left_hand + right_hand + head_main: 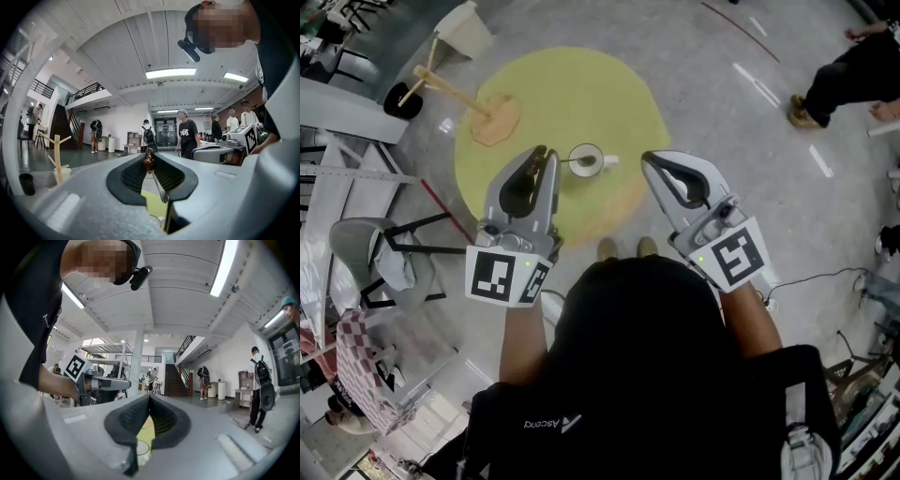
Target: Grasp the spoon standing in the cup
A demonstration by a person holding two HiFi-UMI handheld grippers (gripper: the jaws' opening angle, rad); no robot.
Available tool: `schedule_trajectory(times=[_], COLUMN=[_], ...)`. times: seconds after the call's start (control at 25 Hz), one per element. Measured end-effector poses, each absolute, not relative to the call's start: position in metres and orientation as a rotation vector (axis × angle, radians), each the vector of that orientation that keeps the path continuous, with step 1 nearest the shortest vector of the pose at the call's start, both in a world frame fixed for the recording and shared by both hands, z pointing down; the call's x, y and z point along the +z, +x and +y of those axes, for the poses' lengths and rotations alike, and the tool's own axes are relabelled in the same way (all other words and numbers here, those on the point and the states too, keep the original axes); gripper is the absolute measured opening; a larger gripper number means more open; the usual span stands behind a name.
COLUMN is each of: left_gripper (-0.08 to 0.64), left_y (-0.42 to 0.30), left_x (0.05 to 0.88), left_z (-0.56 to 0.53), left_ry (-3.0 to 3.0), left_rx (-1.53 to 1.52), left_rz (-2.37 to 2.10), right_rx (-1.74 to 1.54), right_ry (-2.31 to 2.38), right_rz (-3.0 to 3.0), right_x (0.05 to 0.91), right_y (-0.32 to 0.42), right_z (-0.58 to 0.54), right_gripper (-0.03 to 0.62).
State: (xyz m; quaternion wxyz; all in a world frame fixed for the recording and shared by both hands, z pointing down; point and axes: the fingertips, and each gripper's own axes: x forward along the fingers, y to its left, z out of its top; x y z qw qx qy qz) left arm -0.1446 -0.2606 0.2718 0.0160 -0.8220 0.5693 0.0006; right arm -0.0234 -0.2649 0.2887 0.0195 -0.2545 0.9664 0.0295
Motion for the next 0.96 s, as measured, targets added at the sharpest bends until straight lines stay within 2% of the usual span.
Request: schedule_trajectory(times=[0.96], left_gripper=[0.057], left_y=[-0.1479], left_x=[0.2737], left_z=[-0.2535], left_ry=[-2.556], left_rx=[-0.006], left_rz=[1.778], right_rx=[0.094], right_ry=[-0.788], right_rz=[3.008], right_x=[0.2875], right_y=[-0.0201], right_z=[-0.2556], right_gripper=[0.003])
